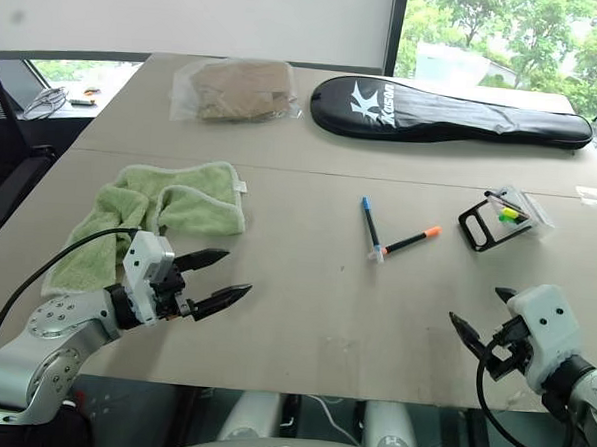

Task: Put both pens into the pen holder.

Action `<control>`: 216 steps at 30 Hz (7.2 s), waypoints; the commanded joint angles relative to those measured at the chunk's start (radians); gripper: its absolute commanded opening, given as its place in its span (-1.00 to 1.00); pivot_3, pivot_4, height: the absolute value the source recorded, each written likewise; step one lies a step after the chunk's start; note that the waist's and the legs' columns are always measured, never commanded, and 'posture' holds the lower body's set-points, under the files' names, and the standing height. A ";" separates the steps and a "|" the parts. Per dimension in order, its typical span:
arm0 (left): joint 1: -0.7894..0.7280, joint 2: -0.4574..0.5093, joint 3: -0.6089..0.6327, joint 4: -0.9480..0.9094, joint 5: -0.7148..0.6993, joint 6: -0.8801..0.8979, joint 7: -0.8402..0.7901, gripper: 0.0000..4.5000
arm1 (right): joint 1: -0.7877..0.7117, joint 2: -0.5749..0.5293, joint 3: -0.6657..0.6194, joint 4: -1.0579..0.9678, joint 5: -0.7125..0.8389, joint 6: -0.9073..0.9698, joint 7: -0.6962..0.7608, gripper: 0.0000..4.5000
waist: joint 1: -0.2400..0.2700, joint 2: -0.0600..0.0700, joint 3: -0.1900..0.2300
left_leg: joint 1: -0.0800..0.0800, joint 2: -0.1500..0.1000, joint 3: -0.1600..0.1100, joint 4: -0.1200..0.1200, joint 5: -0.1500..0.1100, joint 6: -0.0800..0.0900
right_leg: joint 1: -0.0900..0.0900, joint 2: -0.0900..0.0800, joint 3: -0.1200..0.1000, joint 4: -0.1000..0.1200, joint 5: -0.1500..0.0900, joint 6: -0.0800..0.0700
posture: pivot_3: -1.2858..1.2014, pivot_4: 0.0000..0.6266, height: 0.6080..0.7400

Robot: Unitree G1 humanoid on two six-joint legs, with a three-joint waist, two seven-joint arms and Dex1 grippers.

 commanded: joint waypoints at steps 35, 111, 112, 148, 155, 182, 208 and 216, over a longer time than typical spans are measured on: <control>-0.087 -0.022 -0.042 -0.122 -0.011 -0.060 -0.004 1.00 | -1.671 0.405 0.793 1.352 -0.245 0.580 -0.225 -0.98 | -0.035 -0.002 -0.001 | -0.004 -0.001 -0.001 0.002 -0.002 0.004 | -0.008 0.004 -0.013 0.004 0.005 -0.009 | 0.03 -0.52 1.00; -0.998 -0.060 -0.560 0.426 0.054 0.376 -0.158 1.00 | -0.381 -0.138 0.213 -0.020 0.096 -0.034 0.015 0.99 | 0.007 -0.002 0.001 | 0.000 -0.006 -0.001 0.004 -0.002 0.004 | -0.001 0.010 0.001 -0.001 0.003 -0.003 | 0.03 -0.52 1.00; -1.031 -0.097 -0.581 0.464 0.071 0.371 -0.167 1.00 | -0.352 -0.131 0.203 -0.030 0.089 -0.042 0.010 0.99 | 0.008 -0.002 0.001 | 0.000 -0.006 -0.002 0.004 -0.002 0.004 | -0.001 0.010 0.000 -0.001 0.003 -0.003 | 0.03 -0.52 1.00; -0.553 -0.030 -0.284 -0.027 0.055 0.167 -0.288 1.00 | -1.344 -0.232 0.952 1.016 -0.399 -0.366 0.719 0.99 | -0.022 -0.002 0.005 | 0.000 -0.005 0.002 0.005 -0.004 0.007 | -0.006 0.011 0.012 0.001 0.002 -0.001 | 0.03 -0.52 1.00; -0.313 -0.021 -0.157 -0.128 -0.006 0.057 -0.261 1.00 | -1.594 -0.019 1.074 1.421 -0.547 -0.467 0.852 0.99 | -0.023 -0.002 0.005 | 0.000 -0.005 0.002 0.004 -0.004 0.007 | -0.006 0.012 0.012 0.002 0.005 -0.005 | 0.03 -0.52 1.00; -0.170 -0.057 -0.090 -0.157 -0.052 0.016 -0.063 1.00 | -1.498 0.100 0.610 1.092 -0.384 -0.154 0.651 -0.98 | -0.022 0.000 0.004 | 0.002 -0.004 0.001 0.004 -0.004 0.007 | -0.004 0.010 0.011 0.003 0.005 -0.005 | 0.03 -0.52 1.00; -0.451 -0.131 -0.188 -0.018 -0.159 0.061 -0.100 1.00 | -1.023 0.185 0.146 0.545 -0.293 -0.175 -0.210 -0.98 | -0.026 0.000 0.003 | 0.002 -0.006 0.008 0.004 -0.004 0.007 | -0.004 0.012 0.012 0.003 0.004 -0.004 | 0.03 -0.52 1.00; -0.441 -0.136 -0.191 -0.043 -0.161 0.065 -0.066 1.00 | -1.027 0.108 0.164 0.636 -0.305 -0.266 -0.208 -0.98 | -0.025 0.000 0.003 | 0.002 -0.006 0.009 0.004 -0.004 0.007 | -0.004 0.011 0.013 0.002 0.004 -0.003 | 0.03 -0.52 1.00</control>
